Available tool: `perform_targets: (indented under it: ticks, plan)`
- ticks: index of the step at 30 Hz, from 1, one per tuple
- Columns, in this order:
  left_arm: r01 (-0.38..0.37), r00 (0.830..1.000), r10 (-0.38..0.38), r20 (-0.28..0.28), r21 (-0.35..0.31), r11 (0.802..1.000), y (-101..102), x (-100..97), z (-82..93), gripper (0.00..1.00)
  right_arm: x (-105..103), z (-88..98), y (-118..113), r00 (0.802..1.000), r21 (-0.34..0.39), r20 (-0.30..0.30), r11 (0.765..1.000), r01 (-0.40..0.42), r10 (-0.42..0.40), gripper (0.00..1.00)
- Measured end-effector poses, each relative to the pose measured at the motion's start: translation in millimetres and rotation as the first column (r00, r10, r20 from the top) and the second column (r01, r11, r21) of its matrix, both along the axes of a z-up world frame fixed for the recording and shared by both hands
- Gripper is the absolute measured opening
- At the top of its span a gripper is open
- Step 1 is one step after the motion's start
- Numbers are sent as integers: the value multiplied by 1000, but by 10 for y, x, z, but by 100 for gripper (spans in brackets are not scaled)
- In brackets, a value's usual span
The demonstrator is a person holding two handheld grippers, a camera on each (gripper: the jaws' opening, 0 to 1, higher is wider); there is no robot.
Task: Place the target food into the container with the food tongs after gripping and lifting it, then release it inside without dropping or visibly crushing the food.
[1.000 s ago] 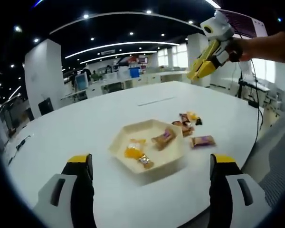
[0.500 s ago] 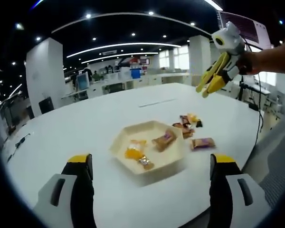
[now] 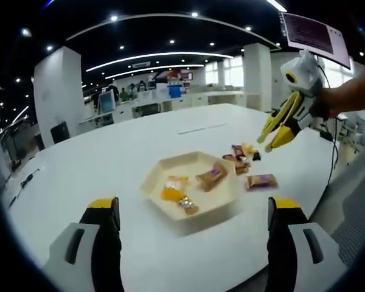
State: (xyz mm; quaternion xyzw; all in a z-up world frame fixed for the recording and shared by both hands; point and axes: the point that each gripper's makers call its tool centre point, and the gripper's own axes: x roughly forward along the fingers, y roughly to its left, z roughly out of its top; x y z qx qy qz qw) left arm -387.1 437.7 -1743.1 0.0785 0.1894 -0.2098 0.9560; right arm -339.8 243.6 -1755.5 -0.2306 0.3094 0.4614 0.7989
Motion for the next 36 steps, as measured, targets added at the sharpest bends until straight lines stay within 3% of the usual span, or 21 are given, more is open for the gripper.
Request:
perform_targets:
  ticks: [16,36]
  plan:
    - [-11,1000,11,-19,29,1000,38,0,-54,95,-53,-509,85,997,-16,-75,1000,20,-21,28]
    - [-22,999,23,-29,40,999,64,4,-86,94,-79,-806,99,992,-77,-129,997,-8,-2,27]
